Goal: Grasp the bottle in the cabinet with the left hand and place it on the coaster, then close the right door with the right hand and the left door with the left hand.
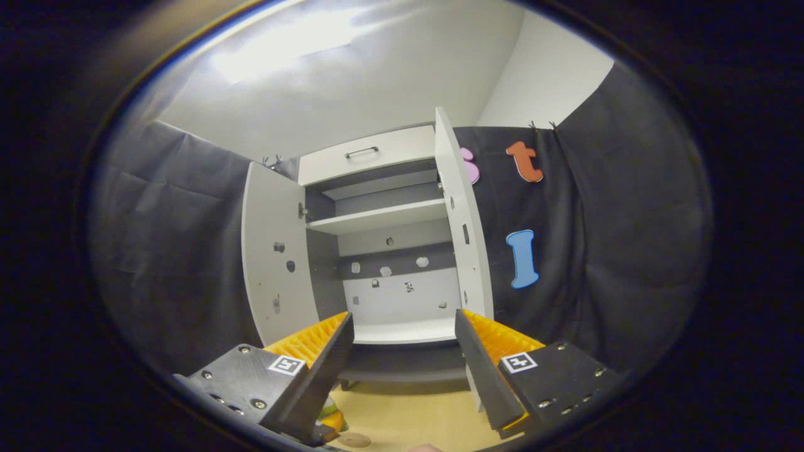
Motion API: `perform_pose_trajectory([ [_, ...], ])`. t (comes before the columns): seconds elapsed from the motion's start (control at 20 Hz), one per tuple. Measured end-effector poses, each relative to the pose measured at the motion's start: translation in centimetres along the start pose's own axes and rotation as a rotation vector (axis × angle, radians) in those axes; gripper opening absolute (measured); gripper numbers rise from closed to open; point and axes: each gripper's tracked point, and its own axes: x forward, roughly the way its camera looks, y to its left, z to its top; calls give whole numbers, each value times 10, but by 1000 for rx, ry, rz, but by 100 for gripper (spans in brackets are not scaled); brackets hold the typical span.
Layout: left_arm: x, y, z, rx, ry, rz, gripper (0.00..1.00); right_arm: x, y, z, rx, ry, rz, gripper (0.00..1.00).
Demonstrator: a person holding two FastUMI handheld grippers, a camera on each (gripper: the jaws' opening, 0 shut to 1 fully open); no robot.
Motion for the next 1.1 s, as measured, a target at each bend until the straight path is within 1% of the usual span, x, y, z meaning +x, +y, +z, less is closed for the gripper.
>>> perform_pose_trajectory([
  [0.05, -1, -1, -8, 11, -7, -17, 81, 3, 4, -1, 17, -13, 1, 98],
  [0.1, -2, -2, -19, 19, -1, -38, 81, 8, 8, 0, 45, -16, -6, 100],
  [0.2, -3, -2, -35, 16, 9, -75, 80, 15, 14, -8, 100, -6, -13, 100],
  [0.25, -3, -1, -45, 13, 23, -92, 81, 19, 16, -12, 109, -3, -22, 96],
  [0.3, -2, 1, -48, 10, 24, -105, 81, 24, 16, -16, 112, 2, -39, 100],
  [0.35, 0, 3, -50, 4, 21, -117, 81, 28, 15, -22, 112, 9, -56, 100],
  [0.5, 11, 7, -64, -13, 35, -158, 81, 39, 19, -31, 86, 19, -84, 100],
  [0.7, 19, 12, -80, 18, 33, -192, 81, 45, 22, -30, -16, -5, -103, 100],
  [0.9, 23, 11, -104, 45, 66, -221, 85, 52, 23, -45, -42, 31, -135, 100],
  [1.0, 21, 17, -101, 57, 69, -218, 86, 58, 27, -45, -47, 32, -132, 100],
  [1.1, 19, 15, -94, 40, 66, -246, 86, 63, 29, -46, -51, 28, -129, 100],
])
